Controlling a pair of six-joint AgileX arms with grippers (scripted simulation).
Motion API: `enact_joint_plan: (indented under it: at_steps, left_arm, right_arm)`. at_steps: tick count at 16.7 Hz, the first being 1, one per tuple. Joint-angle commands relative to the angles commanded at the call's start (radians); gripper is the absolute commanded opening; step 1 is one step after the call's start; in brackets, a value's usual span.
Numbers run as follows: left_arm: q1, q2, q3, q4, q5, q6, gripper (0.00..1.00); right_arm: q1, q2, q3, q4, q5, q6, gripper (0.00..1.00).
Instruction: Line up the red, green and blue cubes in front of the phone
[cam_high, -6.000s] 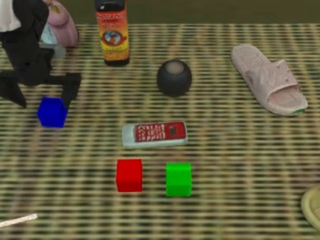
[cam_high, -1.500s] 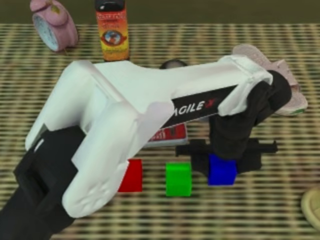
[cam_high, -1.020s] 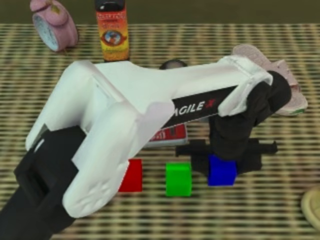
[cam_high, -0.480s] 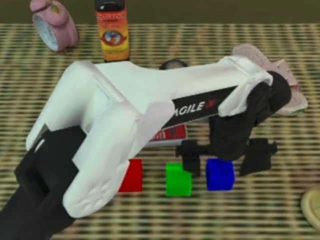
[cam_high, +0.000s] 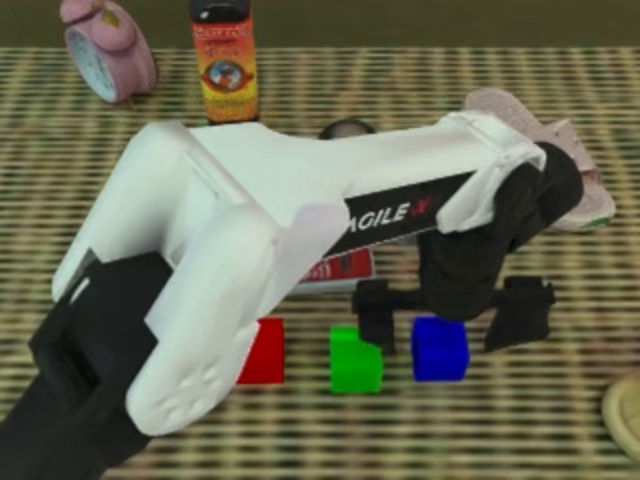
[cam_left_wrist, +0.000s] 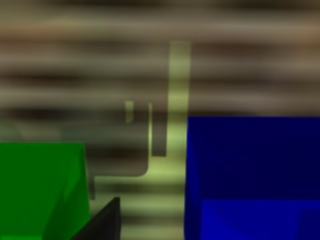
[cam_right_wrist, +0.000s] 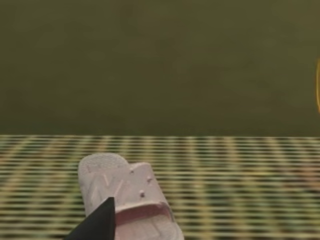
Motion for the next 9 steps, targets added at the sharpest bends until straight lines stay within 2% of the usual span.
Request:
enact_joint_plan:
  at_steps: [6, 9]
  left_arm:
    - [0.013, -0.018, 0.177, -0.202, 0.0, -0.004, 1.0]
    - [0.019, -0.028, 0.225, -0.252, 0.0, -0.003, 1.0]
  right_arm:
    - [0.0, 0.0, 0.0, 0.0, 0.0, 0.0, 1.0]
    - [0.0, 0.0, 0.0, 0.0, 0.0, 0.0, 1.0]
